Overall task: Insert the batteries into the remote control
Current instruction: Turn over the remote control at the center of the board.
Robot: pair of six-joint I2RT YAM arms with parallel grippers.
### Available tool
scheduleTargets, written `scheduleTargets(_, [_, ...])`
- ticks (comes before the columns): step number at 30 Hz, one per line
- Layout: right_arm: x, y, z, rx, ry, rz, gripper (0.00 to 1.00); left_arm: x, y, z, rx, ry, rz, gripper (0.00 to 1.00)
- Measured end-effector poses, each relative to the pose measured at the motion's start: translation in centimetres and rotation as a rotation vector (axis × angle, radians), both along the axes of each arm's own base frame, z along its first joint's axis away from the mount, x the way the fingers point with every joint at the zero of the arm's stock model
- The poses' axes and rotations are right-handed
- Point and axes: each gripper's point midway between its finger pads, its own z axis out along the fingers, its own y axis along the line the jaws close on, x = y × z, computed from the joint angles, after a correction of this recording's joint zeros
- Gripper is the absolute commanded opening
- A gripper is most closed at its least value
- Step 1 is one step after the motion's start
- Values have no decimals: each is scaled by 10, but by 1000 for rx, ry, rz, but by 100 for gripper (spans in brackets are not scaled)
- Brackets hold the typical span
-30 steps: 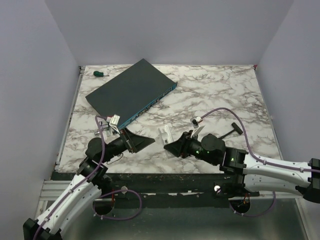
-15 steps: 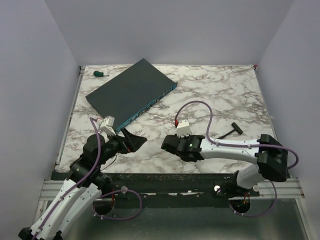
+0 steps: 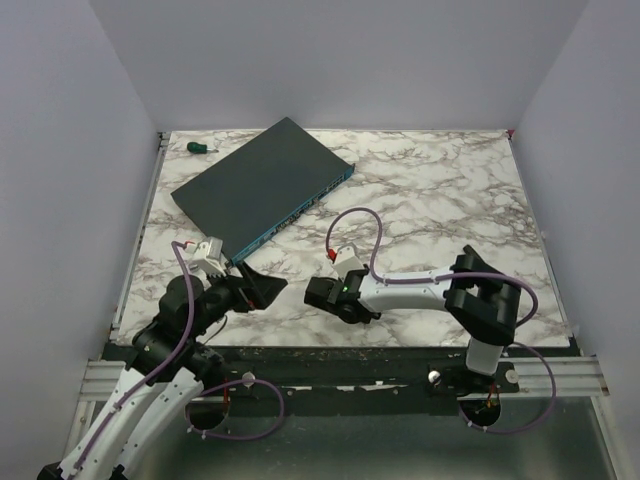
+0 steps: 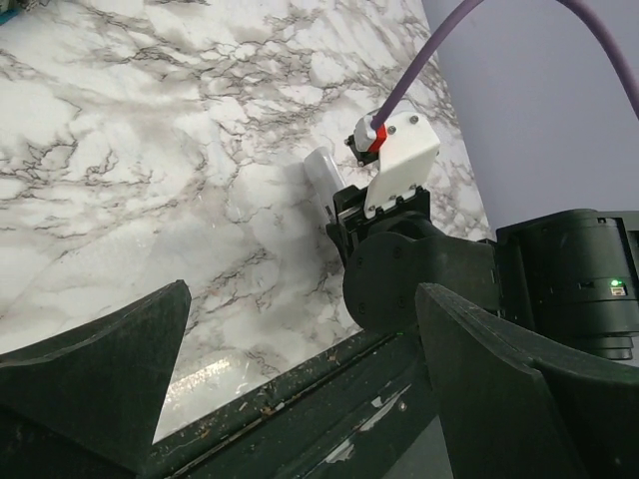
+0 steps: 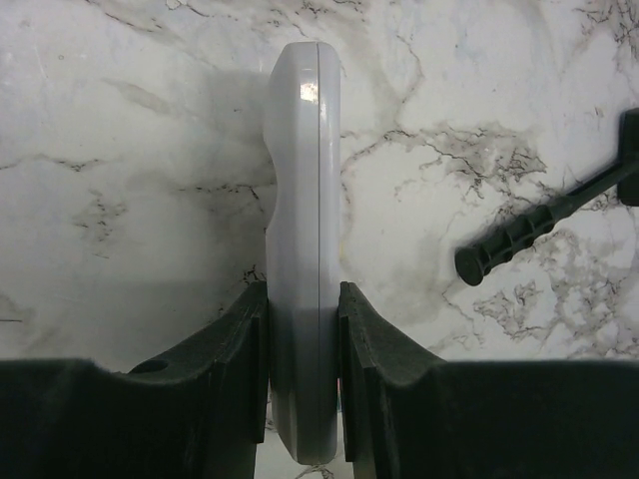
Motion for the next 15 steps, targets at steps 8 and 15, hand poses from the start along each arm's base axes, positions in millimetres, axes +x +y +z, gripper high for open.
scheduleTargets(8, [1,-1,-7,-35,19,23,49,2,4,-2,24,14,24,99])
scheduleTargets(15, [2,5,-8,-24,23,45,62,4,8,-5,36,23,48,99])
